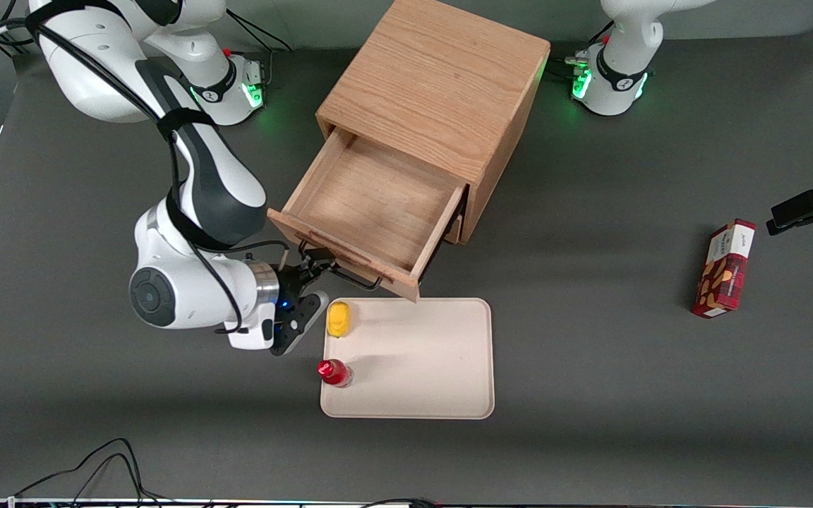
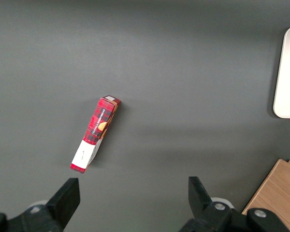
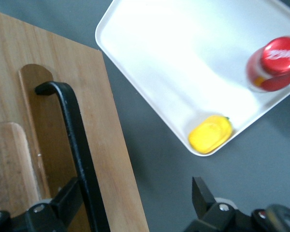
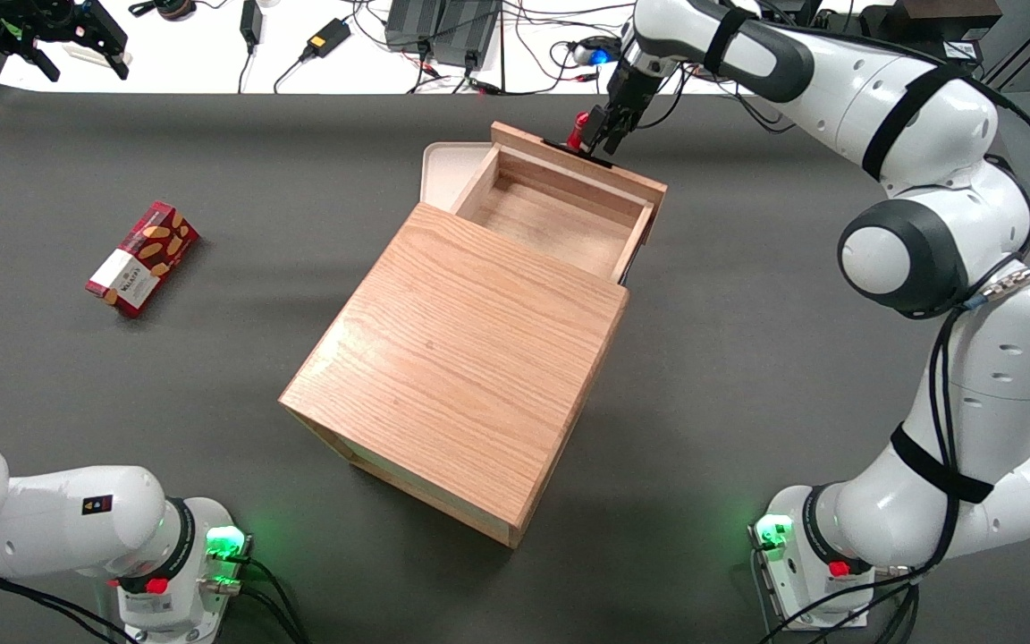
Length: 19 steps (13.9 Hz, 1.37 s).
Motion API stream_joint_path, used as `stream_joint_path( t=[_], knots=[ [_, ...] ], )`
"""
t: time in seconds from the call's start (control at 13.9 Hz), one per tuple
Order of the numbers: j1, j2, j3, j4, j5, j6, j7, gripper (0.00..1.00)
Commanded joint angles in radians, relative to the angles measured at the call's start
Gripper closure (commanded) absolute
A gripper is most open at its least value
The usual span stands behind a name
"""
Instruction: Open upper drawer
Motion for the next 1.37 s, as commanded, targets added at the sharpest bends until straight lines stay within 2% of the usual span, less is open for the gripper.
stream_joint_path(
  t=[0.0, 0.36, 0.51, 0.65, 0.87, 1.01, 1.3],
  knots=[
    [0.008, 0.036, -0.036, 0.083, -0.013, -0.031, -0.064, 0.0],
    [0.008, 0.05, -0.068, 0.132, -0.014, -0.033, -0.094, 0.0],
    [-0.003, 0.01, -0.069, 0.131, -0.014, -0.072, -0.083, 0.0],
    [0.003, -0.076, -0.13, 0.129, -0.02, -0.089, -0.066, 0.0],
    [0.008, -0.275, -0.146, 0.063, -0.075, -0.19, 0.258, 0.0],
    [0.001, -0.378, -0.148, 0.053, -0.155, -0.273, 0.29, 0.0],
    [-0.025, -0.55, -0.215, 0.02, -0.158, -0.492, 0.443, 0.0]
  ],
)
